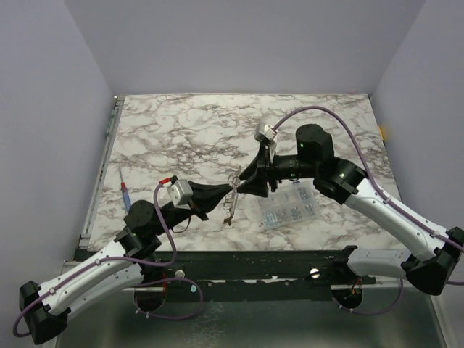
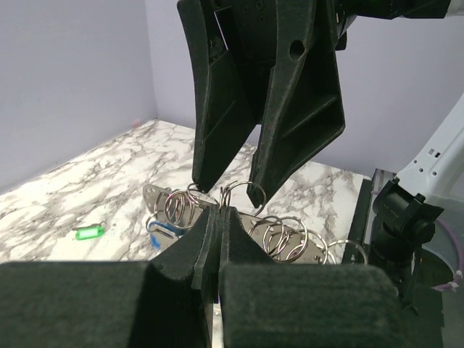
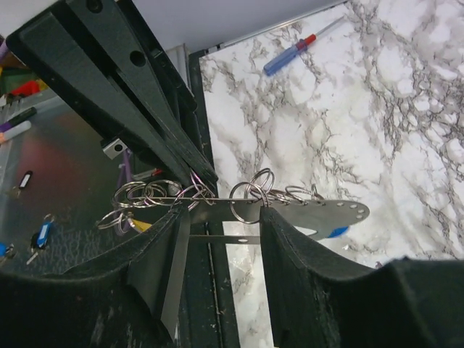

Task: Put the keys on the keyring

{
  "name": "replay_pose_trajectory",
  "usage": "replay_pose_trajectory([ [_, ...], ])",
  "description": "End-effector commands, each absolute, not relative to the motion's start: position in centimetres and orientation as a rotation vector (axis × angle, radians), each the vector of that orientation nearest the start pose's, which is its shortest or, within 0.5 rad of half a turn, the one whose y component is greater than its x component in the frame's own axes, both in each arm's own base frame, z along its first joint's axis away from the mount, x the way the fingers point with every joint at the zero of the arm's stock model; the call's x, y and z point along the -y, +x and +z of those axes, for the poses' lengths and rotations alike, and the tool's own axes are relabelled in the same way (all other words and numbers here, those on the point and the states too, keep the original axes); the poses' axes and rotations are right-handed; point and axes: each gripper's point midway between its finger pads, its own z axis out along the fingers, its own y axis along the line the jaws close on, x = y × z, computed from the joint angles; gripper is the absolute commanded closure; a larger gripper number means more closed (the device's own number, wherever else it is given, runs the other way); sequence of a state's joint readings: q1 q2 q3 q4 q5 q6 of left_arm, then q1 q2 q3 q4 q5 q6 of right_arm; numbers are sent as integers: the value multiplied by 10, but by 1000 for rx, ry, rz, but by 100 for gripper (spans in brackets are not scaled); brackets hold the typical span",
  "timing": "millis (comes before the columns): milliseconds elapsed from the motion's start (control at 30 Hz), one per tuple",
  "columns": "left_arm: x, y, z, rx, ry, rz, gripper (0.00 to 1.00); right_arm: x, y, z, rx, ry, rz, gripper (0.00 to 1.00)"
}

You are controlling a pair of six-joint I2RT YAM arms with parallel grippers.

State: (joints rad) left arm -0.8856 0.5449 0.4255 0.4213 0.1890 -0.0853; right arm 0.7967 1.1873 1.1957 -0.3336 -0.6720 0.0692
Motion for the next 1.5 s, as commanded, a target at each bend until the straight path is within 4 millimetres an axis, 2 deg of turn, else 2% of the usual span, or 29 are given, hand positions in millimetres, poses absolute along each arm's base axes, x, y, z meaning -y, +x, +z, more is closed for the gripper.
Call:
replay_pose_trajectory([
  [0, 245, 159, 326, -1125, 641, -931, 100, -331, 154, 345, -1508, -1130, 1281, 47],
  [100, 244, 158, 327, -1118, 641, -932, 100, -330, 160, 357, -1434, -1082, 1255, 45],
  [233, 240, 154, 333, -1094, 636, -935, 100, -318, 191, 362, -1433, -927, 1074, 44],
  [300, 238, 152, 337, -1078, 635, -937, 100, -311, 199, 360, -1429, -895, 1005, 44],
  [467, 232, 147, 345, -1043, 626, -936, 100, -308, 198, 350, -1428, -936, 976, 44],
  [667, 229, 145, 352, -1022, 615, -937, 100, -324, 171, 347, -1398, -1072, 1147, 45],
  [767, 228, 146, 353, -1023, 608, -934, 100, -329, 167, 351, -1379, -1086, 1191, 45],
  [1067, 222, 162, 353, -1051, 499, -908, 100, -333, 178, 373, -1402, -1020, 1187, 44],
  [1200, 221, 171, 350, -1069, 456, -892, 100, -340, 187, 365, -1512, -987, 1203, 48],
  [1267, 221, 176, 349, -1081, 429, -885, 100, -342, 198, 363, -1574, -930, 1178, 47],
  [1367, 221, 181, 348, -1086, 402, -881, 100, -337, 219, 359, -1664, -813, 1093, 50],
  [1467, 220, 181, 348, -1076, 392, -884, 100, -334, 223, 344, -1697, -814, 1050, 50],
])
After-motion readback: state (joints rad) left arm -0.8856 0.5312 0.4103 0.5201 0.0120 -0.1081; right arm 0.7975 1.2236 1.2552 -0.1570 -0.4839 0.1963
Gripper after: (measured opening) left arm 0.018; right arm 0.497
